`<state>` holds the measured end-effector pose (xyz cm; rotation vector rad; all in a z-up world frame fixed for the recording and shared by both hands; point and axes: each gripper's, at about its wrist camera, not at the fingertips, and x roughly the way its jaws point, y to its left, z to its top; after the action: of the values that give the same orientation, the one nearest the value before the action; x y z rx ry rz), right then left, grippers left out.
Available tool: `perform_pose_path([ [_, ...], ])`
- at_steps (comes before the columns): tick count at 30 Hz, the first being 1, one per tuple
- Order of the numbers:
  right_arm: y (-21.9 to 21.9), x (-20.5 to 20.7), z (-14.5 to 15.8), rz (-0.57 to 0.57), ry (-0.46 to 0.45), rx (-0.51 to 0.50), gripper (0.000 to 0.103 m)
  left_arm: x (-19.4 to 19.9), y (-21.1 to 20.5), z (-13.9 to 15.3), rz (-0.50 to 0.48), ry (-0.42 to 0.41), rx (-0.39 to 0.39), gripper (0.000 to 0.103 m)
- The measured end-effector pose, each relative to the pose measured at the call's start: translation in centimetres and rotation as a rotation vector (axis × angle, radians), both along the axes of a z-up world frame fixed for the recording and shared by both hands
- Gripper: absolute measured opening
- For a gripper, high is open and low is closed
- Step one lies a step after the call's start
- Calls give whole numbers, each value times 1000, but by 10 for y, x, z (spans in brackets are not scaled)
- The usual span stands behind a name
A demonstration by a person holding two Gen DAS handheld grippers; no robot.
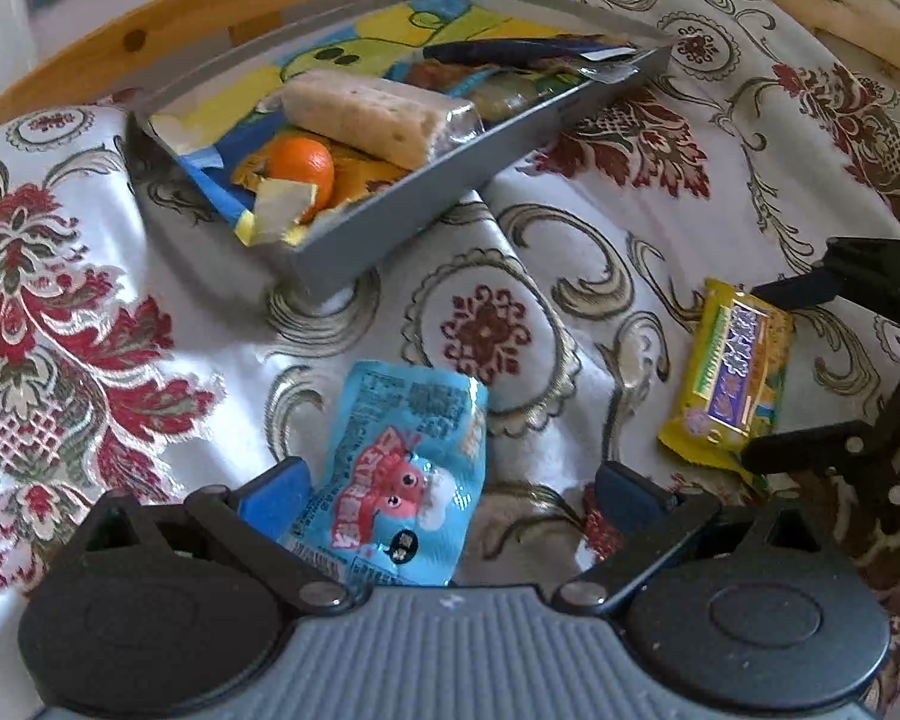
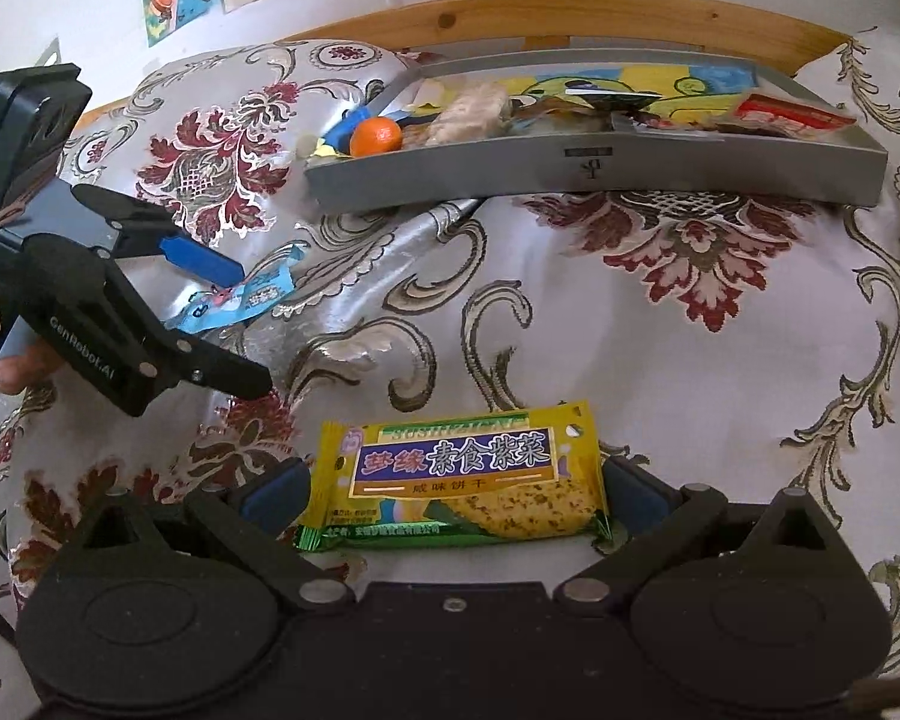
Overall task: Organize snacks
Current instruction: 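Grasp the yellow biscuit packet with the right tool while the left tool grasps the blue candy packet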
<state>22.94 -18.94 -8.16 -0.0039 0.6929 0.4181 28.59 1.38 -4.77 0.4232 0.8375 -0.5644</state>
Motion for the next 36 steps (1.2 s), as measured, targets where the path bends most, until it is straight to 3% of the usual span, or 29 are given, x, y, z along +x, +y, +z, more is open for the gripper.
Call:
perform_pose_path([
  [4, 0, 0, -1, 7, -1, 2, 102, -1, 0, 2, 21, 23, -16, 99],
  [8, 1, -2, -1, 15, -1, 3, 102, -2, -1, 4, 51, 46, -28, 90],
  [22, 16, -4, -1, 75, 2, -25, 102, -7, -3, 3, 141, 83, -43, 81],
  [29, 35, -4, -2, 109, 2, -101, 102, -11, -4, 1, 195, 91, -58, 75],
  [36, 52, -2, -5, 110, -16, -187, 102, -4, -1, 0, 310, 99, -109, 66],
])
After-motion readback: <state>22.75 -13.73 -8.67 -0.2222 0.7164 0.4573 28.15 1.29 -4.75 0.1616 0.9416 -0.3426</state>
